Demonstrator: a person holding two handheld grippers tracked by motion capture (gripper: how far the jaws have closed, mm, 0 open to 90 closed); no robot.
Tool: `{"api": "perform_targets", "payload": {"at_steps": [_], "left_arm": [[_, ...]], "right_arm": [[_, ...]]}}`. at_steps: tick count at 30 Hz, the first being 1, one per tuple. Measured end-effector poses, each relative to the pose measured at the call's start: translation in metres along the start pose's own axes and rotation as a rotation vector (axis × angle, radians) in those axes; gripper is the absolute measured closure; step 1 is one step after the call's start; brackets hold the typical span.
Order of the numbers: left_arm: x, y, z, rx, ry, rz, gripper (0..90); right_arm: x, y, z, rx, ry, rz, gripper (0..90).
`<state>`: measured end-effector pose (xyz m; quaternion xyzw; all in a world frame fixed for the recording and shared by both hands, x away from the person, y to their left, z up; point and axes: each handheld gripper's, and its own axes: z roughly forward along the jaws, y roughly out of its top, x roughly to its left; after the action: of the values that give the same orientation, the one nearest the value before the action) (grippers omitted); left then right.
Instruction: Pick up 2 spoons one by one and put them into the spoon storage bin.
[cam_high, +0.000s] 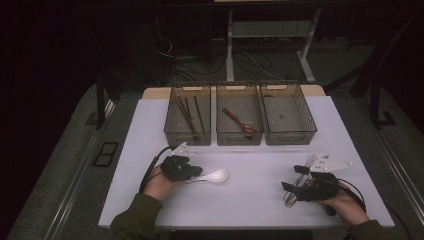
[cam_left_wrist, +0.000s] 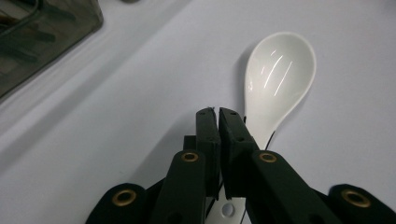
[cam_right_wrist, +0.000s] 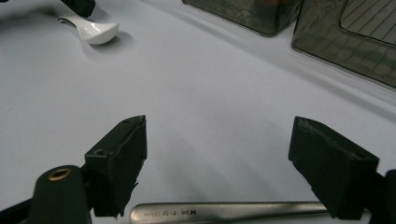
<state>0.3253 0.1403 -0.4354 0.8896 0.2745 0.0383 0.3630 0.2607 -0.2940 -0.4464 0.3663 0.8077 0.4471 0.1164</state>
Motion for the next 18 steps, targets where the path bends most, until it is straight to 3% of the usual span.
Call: {"api": "perform_targets", "payload": {"at_steps": [4,7,13,18], "left_arm": [[-0.001,0.003,-0.002,-0.034,-0.006,-0.003,77.9],[-0.004,0.006,-0.002,-0.058,-0.018,-0.012,66.8],[-0.014,0.019,0.002,-0.085,-0.071,0.026,52.6],[-0.022,0.029,0.014,-0.084,-0.104,0.057,48.5]], "right_arm": [[0.0,0.0,0.0,0.0,-0.001,0.001,18.9],[0.0,0.0,0.0,-0.005,-0.003,0.0,18.9],[0.001,0.001,0.0,-0.006,0.003,-0.004,18.9],[0.0,0.001,0.001,-0.004,0.002,-0.005,18.9]]}}
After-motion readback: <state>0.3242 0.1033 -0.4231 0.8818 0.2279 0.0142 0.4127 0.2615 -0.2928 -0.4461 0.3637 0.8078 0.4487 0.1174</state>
